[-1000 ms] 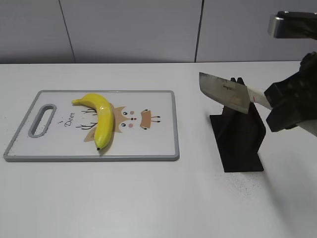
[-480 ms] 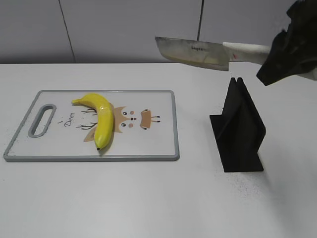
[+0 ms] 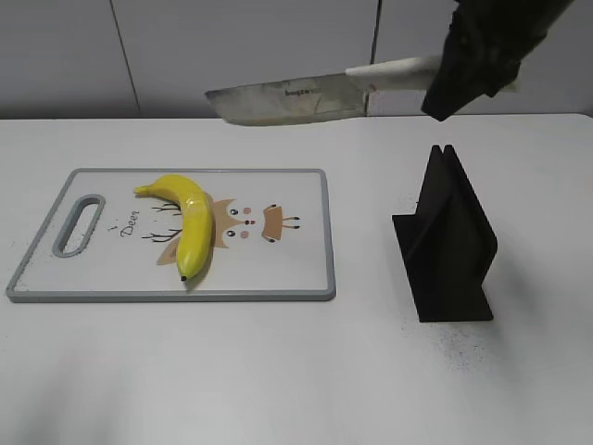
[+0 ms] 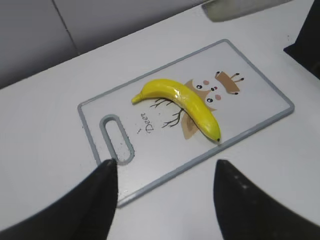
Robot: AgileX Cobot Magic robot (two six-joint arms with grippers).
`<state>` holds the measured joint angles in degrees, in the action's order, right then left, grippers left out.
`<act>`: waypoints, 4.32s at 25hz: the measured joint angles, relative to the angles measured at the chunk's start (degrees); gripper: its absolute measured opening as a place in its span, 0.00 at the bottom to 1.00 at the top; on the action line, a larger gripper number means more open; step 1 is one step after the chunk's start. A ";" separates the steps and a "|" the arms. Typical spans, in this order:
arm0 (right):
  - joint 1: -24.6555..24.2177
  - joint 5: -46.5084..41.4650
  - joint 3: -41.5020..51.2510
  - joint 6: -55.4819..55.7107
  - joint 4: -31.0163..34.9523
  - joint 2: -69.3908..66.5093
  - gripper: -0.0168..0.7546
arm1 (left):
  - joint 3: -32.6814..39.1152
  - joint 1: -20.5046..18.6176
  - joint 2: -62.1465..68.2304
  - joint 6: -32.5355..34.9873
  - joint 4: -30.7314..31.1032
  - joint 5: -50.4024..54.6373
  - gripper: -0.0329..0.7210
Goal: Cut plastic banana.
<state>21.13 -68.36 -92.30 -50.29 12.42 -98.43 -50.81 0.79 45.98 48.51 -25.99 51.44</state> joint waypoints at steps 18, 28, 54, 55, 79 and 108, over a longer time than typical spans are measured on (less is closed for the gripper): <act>0.55 -1.20 -14.80 -20.74 11.39 -16.38 0.24 | -28.05 5.86 43.51 38.63 -11.06 10.46 0.81; 1.15 -0.10 -15.22 -23.42 15.51 -17.82 0.24 | -30.40 8.87 53.19 39.28 -6.28 7.61 0.81; 1.26 8.21 -15.22 -25.28 15.57 -25.62 0.24 | -30.79 8.87 61.35 37.78 -1.84 -0.03 0.08; 1.26 8.61 -15.22 -25.28 15.57 -26.30 0.24 | -30.79 8.87 61.96 37.36 -1.70 -0.46 0.08; 1.55 2.77 -23.68 -24.38 10.12 -31.86 0.24 | -28.08 9.45 60.45 33.11 -1.42 -5.07 0.09; 1.50 -1.53 -26.83 6.37 0.74 -20.04 0.24 | -28.73 -1.36 42.61 -13.50 -2.13 0.86 0.87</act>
<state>22.62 -69.89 -119.13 -43.92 13.16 -118.48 -79.54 -0.57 88.59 35.01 -28.13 52.30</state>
